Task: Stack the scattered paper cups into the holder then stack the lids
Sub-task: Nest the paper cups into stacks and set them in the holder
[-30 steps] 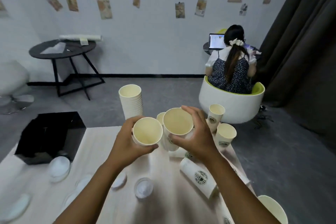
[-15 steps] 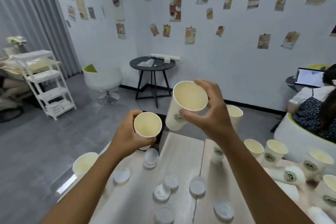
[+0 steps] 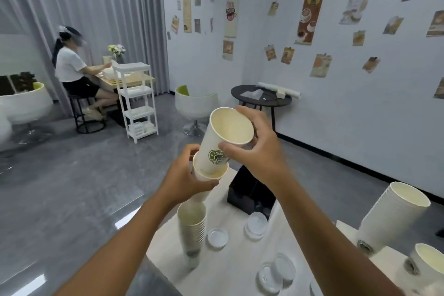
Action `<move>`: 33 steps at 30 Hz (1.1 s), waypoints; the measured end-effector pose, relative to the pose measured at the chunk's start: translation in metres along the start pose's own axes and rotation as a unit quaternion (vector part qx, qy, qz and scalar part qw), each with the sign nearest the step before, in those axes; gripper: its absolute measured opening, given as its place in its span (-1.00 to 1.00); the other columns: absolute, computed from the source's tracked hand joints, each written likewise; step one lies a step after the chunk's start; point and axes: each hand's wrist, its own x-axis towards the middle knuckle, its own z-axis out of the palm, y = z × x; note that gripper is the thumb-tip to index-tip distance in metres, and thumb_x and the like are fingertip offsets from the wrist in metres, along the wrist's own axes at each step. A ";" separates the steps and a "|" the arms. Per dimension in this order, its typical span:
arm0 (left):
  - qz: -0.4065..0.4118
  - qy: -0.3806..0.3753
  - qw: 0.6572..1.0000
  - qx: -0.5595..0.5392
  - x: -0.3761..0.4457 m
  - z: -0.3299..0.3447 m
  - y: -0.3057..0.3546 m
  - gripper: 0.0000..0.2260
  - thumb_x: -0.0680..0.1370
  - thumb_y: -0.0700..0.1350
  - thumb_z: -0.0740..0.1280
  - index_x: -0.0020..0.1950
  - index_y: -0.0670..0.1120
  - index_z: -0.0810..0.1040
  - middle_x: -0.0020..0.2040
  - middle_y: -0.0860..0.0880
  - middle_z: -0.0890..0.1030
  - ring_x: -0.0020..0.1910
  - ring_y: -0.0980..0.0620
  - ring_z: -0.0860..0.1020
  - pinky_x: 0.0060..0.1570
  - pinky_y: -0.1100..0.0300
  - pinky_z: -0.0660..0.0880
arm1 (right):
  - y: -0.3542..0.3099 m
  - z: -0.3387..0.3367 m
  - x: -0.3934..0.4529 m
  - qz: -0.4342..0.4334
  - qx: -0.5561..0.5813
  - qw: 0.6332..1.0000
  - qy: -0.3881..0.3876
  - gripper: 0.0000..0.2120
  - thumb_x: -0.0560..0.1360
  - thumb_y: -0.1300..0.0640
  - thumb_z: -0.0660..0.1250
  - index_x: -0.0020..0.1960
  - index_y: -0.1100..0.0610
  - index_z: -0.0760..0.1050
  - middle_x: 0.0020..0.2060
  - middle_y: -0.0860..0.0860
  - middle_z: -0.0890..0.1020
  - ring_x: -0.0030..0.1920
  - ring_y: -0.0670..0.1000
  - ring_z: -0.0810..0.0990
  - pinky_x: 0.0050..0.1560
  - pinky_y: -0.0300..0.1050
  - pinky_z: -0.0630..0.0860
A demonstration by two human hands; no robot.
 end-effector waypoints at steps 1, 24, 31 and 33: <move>0.001 0.007 1.000 -0.002 -0.001 -0.004 -0.003 -0.21 0.22 0.00 0.73 0.34 0.15 0.41 0.19 0.27 0.60 0.15 0.31 0.56 0.05 0.12 0.61 | 0.003 0.008 0.001 0.003 -0.003 1.000 -0.008 -0.22 0.30 -0.05 0.64 0.46 -0.08 0.42 0.32 -0.17 0.45 0.33 -0.14 0.49 0.30 -0.07 0.55; -0.043 0.014 0.997 -0.066 -0.037 -0.022 -0.047 -0.23 0.21 0.02 0.68 0.34 0.21 0.41 0.25 0.32 0.54 0.27 0.22 0.53 0.11 0.23 0.57 | 0.085 0.087 -0.042 0.132 -0.027 0.979 -0.155 -0.24 0.36 0.07 0.63 0.47 -0.07 0.37 0.34 -0.20 0.41 0.28 -0.30 0.45 0.12 -0.05 0.65; -0.057 -0.003 0.997 -0.054 -0.043 -0.011 -0.061 -0.21 0.27 -0.07 0.72 0.35 0.26 0.38 0.26 0.36 0.49 0.28 0.33 0.48 0.16 0.34 0.52 | 0.105 0.086 -0.058 0.170 -0.030 0.972 -0.161 -0.20 0.37 0.01 0.63 0.51 -0.08 0.32 0.36 -0.25 0.38 0.31 -0.16 0.47 0.15 -0.04 0.65; -0.055 -0.001 0.998 -0.039 -0.047 -0.010 -0.066 -0.19 0.27 0.00 0.72 0.39 0.27 0.37 0.32 0.32 0.46 0.30 0.34 0.44 0.24 0.30 0.46 | 0.111 0.083 -0.063 0.177 -0.034 0.971 -0.158 -0.19 0.38 0.00 0.61 0.52 -0.11 0.30 0.39 -0.24 0.38 0.32 -0.15 0.46 0.18 -0.04 0.63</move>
